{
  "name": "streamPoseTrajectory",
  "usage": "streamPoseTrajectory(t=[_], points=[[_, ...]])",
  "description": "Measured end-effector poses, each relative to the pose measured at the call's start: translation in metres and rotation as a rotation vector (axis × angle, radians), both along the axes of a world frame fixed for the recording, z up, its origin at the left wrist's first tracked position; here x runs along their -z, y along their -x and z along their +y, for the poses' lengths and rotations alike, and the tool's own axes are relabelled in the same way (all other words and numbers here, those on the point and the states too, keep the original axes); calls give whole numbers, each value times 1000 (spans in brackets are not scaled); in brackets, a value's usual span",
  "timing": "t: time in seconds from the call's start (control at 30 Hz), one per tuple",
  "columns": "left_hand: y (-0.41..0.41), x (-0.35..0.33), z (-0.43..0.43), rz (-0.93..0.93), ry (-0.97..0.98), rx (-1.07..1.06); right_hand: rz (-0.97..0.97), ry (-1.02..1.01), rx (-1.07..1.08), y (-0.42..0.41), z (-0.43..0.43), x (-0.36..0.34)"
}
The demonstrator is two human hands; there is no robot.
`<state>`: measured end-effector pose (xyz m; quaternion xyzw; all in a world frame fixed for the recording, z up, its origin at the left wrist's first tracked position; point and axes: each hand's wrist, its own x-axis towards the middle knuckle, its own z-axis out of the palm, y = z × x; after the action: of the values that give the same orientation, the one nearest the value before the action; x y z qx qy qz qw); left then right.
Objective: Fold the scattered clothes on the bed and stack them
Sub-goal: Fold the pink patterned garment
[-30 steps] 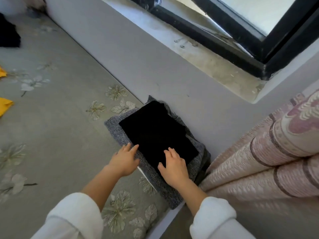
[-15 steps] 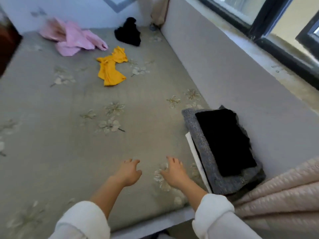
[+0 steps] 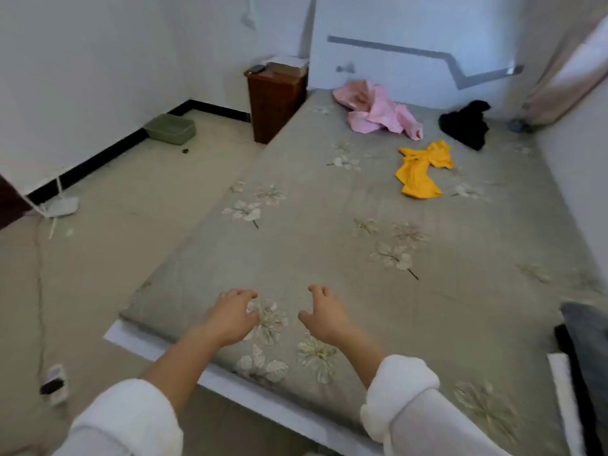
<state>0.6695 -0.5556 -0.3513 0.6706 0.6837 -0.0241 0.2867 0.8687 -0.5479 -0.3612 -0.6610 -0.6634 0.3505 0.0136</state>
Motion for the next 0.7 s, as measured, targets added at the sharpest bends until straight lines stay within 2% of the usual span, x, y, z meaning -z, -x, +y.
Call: streamPoseTrajectory(t=[0.37,0.5,0.7], points=[[241,-42,39,-19,-130,-399,-15,-75,-422,242,101,-25],[331,-62,94,-3,-193,-455,-7,-109,-476,329,161,-35],[454,-80,160,38,-174,-484,-47,-156,-519,462,239,-54]])
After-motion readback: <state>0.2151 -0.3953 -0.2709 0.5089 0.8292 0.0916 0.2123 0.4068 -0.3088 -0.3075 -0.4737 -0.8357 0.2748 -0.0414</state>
